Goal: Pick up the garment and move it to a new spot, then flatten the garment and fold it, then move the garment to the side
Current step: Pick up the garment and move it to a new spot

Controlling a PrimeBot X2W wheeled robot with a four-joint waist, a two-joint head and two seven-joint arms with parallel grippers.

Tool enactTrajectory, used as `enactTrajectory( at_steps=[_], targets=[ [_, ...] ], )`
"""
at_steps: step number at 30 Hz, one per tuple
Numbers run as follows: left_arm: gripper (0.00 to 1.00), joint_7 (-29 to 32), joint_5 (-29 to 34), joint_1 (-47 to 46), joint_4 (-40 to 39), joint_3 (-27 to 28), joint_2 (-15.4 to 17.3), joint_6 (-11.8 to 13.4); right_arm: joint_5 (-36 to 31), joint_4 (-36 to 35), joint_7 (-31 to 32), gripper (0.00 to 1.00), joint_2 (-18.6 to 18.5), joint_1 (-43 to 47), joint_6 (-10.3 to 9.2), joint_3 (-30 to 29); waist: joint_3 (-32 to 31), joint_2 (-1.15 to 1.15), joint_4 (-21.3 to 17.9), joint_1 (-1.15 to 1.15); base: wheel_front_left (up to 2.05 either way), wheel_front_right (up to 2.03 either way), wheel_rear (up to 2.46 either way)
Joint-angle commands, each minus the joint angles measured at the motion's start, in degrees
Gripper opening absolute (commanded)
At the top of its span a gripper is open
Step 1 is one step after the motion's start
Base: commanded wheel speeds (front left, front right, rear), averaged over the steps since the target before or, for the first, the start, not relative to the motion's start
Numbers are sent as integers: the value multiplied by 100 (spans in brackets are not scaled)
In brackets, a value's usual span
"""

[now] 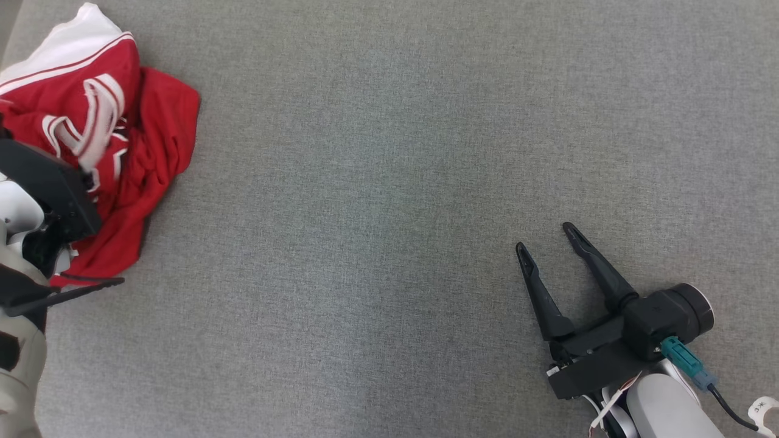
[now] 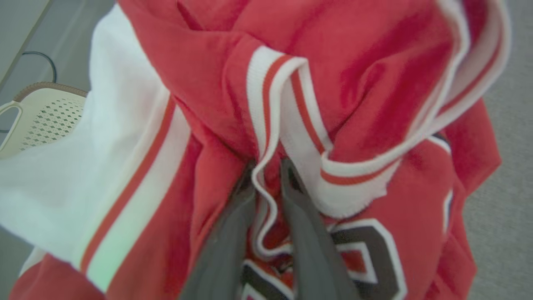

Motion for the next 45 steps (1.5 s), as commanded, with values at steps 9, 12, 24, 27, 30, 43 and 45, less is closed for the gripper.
enactTrajectory(
  at_steps=[9,12,24,27,30,43,45],
  targets=[
    [0,-1412,-14,159,-267,-89,143,-45,89,240,34,100,67,190,-8,15,-389,0,-41,1,0,0,0],
    [0,-1727,-84,145,-365,-109,183,-70,119,228,28,100,119,196,-8,30,-563,0,-72,1,0,0,0],
    [0,-2521,-125,-108,-897,-622,162,-105,254,333,27,100,435,492,-8,79,-1491,0,-275,1,0,0,0],
    [0,-2606,-181,-170,-1124,-832,206,-105,294,363,27,100,544,600,-7,82,-1730,0,-370,1,0,0,0],
    [0,-2623,-274,-185,-1331,-1036,188,-106,308,377,27,100,640,694,-7,64,-1953,0,-498,1,0,0,0],
    [0,-2363,-758,-158,-2633,-1867,116,-107,325,396,28,100,938,984,-7,-72,-2525,0,-1267,1,0,0,0],
    [0,-2266,-931,-126,-2866,-1951,62,-107,318,405,27,100,959,981,-7,-84,-2553,0,-1415,1,0,0,0]
  ],
)
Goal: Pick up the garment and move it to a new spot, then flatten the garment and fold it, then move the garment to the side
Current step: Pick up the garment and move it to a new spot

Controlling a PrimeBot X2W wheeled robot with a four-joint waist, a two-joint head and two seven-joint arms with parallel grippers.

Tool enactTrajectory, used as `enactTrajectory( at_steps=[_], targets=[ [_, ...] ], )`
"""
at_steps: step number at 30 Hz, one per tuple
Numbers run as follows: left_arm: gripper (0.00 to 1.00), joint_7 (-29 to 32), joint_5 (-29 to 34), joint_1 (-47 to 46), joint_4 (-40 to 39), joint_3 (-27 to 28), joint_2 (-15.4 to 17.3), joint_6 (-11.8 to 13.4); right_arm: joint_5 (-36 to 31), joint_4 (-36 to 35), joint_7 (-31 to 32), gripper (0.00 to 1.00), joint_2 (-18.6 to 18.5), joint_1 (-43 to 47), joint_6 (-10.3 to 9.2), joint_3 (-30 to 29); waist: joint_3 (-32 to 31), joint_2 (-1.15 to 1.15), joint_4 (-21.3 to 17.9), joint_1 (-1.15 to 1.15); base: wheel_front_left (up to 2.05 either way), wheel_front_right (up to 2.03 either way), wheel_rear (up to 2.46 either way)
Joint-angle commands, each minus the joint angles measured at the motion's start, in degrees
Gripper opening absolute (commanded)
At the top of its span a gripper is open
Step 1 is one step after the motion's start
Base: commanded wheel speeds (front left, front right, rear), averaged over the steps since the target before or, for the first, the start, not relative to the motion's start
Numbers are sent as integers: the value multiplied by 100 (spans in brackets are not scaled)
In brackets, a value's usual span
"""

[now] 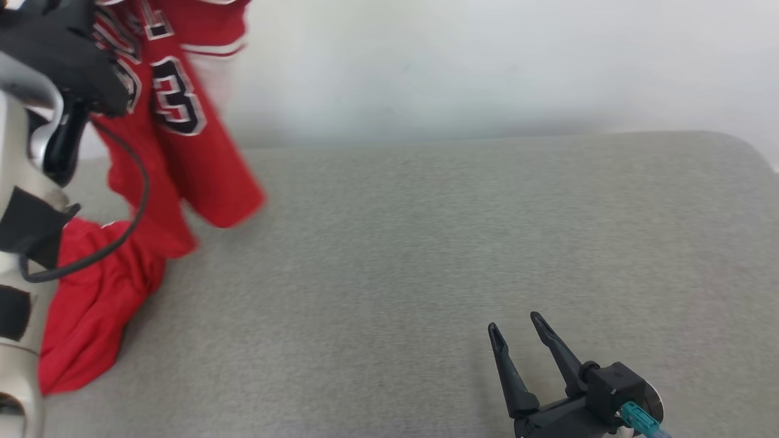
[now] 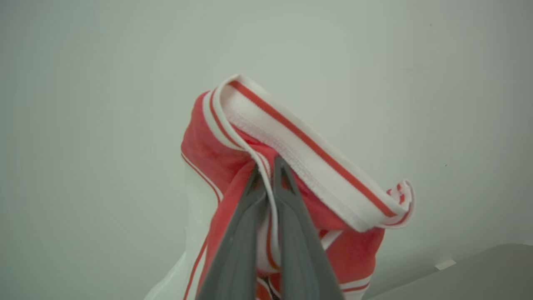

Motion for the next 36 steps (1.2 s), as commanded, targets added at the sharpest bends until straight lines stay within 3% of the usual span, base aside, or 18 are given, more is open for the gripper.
enactTrajectory(
  at_steps=[1,8,20,29,36],
  targets=[
    [0,126,-268,113,-236,-80,-66,0,38,20,-3,100,30,22,-6,-5,-229,0,-449,1,0,0,0],
    [0,594,-896,278,-1010,-230,-201,0,28,15,-3,100,72,-71,-6,-75,-232,0,-1060,1,0,0,0],
    [0,1064,-1065,755,-1967,-555,-321,11,-29,0,-4,100,91,-51,-6,-209,-7,0,-1787,1,0,0,0],
    [0,1068,-1060,1395,-2380,-980,-339,8,-107,-105,-4,100,153,-191,-6,-321,384,0,-1836,1,0,0,0],
    [0,548,-1445,2309,-2416,-1286,-272,3,-126,-139,-4,100,226,-236,-6,-303,622,0,-1703,1,0,0,0]
  ],
)
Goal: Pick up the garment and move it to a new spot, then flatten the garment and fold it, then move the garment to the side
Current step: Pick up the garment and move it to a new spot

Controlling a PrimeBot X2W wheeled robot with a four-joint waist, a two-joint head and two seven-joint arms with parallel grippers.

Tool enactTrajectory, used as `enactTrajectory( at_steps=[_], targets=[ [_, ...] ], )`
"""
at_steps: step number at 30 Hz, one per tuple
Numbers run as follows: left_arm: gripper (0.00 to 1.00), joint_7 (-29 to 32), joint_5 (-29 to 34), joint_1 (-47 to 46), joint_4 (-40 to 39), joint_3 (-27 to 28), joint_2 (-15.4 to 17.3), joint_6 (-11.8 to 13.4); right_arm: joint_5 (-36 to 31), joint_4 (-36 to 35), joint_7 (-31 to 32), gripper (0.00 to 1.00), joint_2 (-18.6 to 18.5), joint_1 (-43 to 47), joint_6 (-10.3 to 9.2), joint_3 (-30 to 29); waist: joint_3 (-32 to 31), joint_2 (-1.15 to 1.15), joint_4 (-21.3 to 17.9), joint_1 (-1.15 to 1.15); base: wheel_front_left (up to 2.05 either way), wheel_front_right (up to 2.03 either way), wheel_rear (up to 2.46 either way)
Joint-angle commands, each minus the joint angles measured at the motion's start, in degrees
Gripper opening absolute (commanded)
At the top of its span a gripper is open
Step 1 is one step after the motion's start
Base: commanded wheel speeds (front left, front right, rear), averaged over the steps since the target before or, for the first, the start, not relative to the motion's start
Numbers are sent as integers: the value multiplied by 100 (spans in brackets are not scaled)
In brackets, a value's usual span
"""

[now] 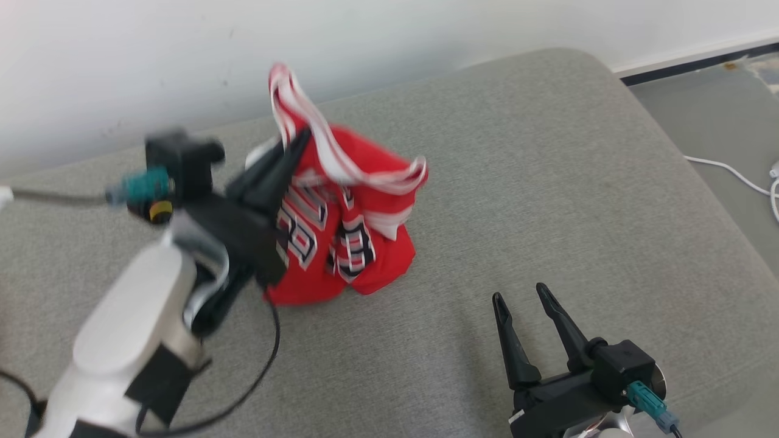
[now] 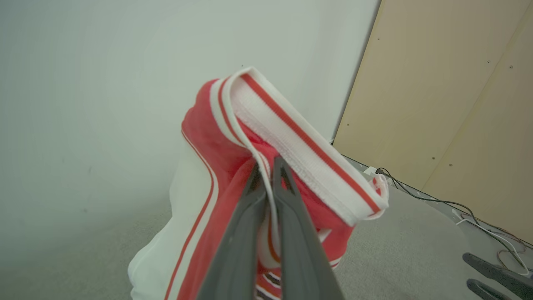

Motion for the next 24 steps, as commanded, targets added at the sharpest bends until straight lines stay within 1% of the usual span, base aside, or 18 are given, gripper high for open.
enactTrajectory(
  at_steps=[1,5,6,8,9,10,12,14,15,16,17,21,24],
  targets=[
    [0,-172,-90,247,-31,-85,138,3,-12,-8,-3,100,14,8,-6,8,93,-1,90,-1,0,0,0],
    [0,-625,-380,748,64,-174,321,2,-19,-1,-3,100,-2,32,-6,-12,134,-1,197,-1,0,0,0],
    [6,-726,-501,862,58,-248,372,2,-21,4,-3,100,-10,39,-6,-20,135,-1,226,-1,0,0,0],
    [27,-902,-776,1037,46,-363,539,1,-30,6,-3,100,-46,57,-6,-21,134,-1,296,-1,0,0,0],
    [33,-975,-882,1095,31,-461,650,1,-37,14,-4,100,-63,61,-6,-24,129,-1,338,-1,0,0,0],
    [36,-1046,-968,1133,23,-574,757,1,-39,15,-3,100,-70,67,-6,-28,119,-1,372,-1,0,0,0],
    [37,-1190,-1067,1225,121,-721,944,1,-46,28,-4,100,-99,80,-6,-2,87,-1,430,-1,0,0,0],
    [32,-1289,-1079,1295,307,-835,1089,1,-32,38,-3,100,-119,89,-6,17,37,-1,465,-1,0,0,0],
    [40,-1333,-1079,1306,391,-840,1120,1,-26,48,-4,100,-124,95,-6,26,15,-1,474,-1,0,0,0],
    [66,-1379,-1108,1340,479,-800,1129,1,-19,58,-4,100,-126,102,-6,24,-19,-1,488,-1,0,0,0],
    [100,-1408,-1132,1393,572,-734,1128,1,-14,68,-4,100,-125,116,-6,32,-51,-1,499,-1,0,0,0],
    [100,-1474,-1010,1617,725,-506,1106,100,-2,91,-4,100,-138,158,-6,49,-169,-1,536,-1,0,0,0],
    [100,-1481,-769,1922,551,-109,1035,334,17,118,-4,100,-163,260,-6,28,-315,-1,594,-1,0,0,0]
  ],
)
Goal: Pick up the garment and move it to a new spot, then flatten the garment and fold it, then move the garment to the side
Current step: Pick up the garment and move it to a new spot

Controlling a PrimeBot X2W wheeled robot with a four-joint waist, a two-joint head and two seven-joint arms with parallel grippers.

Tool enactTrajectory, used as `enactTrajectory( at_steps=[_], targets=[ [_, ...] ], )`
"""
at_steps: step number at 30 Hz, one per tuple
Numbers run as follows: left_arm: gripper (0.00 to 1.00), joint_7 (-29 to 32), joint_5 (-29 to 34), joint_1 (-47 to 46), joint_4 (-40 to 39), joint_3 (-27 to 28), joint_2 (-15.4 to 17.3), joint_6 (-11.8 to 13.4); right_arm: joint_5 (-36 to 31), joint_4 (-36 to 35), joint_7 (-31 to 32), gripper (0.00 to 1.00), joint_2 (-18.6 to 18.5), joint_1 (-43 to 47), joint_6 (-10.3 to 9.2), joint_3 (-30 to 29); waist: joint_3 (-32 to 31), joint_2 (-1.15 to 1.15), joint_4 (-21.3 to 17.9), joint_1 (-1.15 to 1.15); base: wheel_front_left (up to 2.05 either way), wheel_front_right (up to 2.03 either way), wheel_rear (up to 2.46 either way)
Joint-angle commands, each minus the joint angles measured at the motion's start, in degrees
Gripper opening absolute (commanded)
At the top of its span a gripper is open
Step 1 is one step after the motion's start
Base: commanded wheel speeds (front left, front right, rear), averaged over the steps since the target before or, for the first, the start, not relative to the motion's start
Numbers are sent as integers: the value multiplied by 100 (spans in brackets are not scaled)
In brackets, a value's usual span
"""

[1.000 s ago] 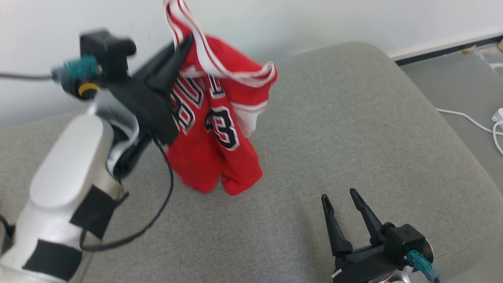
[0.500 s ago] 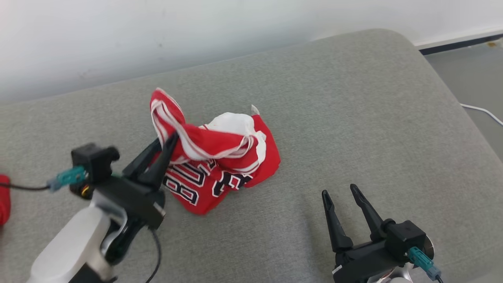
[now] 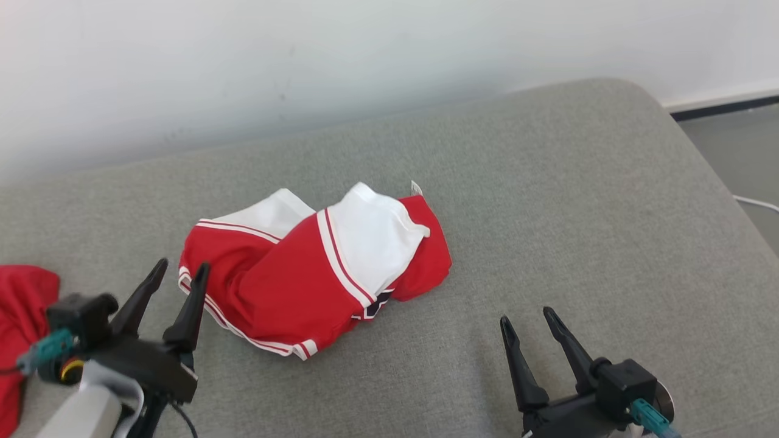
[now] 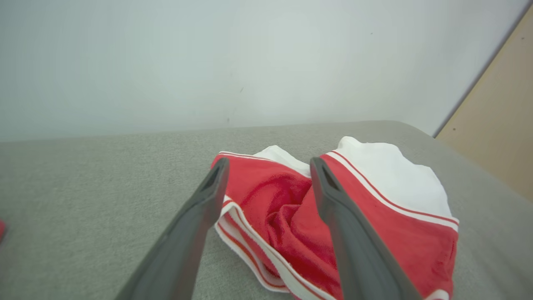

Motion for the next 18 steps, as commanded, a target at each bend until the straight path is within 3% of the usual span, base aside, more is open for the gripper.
enactTrajectory(
  at_steps=[1,7,10,15,18],
  targets=[
    [100,-29,89,184,-61,92,-25,62,19,21,-3,100,-38,78,-6,-4,-132,0,81,0,0,0,0],
    [100,-29,739,1422,-828,1364,-517,956,61,85,-3,100,-76,271,-6,-25,-439,0,299,0,0,0,0],
    [100,-28,1033,1917,-1209,1767,-750,1135,62,90,-4,100,-78,283,-6,-65,-512,0,382,0,0,0,0],
    [100,-29,1507,2563,-1795,2187,-1139,1184,30,88,-4,100,-83,327,-6,-112,-632,0,491,0,0,0,0],
    [100,-29,1740,2898,-2233,2470,-1425,946,18,85,-3,100,-78,389,-6,-159,-729,0,554,0,0,0,0]
  ],
)
